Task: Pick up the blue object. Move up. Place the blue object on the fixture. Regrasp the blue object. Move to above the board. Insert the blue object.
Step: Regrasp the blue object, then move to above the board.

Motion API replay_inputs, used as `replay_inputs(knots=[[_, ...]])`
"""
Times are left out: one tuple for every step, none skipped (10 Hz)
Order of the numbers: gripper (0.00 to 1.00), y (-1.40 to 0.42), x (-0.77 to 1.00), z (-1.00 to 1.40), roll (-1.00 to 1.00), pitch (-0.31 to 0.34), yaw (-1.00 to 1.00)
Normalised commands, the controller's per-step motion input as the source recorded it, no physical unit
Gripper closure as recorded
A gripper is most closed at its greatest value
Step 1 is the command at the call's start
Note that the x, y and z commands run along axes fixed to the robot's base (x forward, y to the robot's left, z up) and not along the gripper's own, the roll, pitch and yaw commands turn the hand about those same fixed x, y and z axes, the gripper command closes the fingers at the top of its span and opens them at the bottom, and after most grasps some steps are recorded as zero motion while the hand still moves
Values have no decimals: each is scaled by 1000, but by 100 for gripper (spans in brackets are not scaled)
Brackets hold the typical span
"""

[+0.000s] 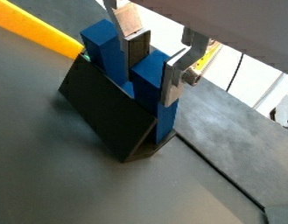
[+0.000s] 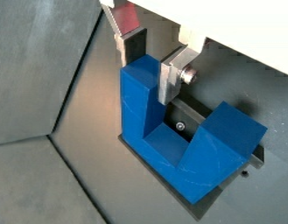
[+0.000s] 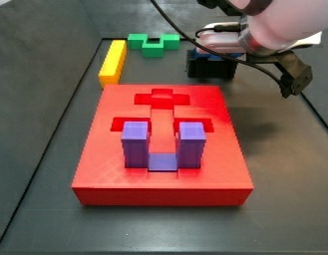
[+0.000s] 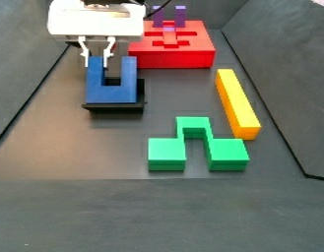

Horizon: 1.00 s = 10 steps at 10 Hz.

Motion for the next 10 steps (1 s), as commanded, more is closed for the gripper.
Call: replay_inputs(knots=[[100,0,0,0,0,0,0],[100,0,0,0,0,0,0],[100,0,0,0,0,0,0],[100,0,0,0,0,0,0],[100,0,0,0,0,0,0],[100,0,0,0,0,0,0],[100,0,0,0,0,0,0],[100,0,0,0,0,0,0],[100,0,0,0,0,0,0],[100,0,0,1400,0,0,0]])
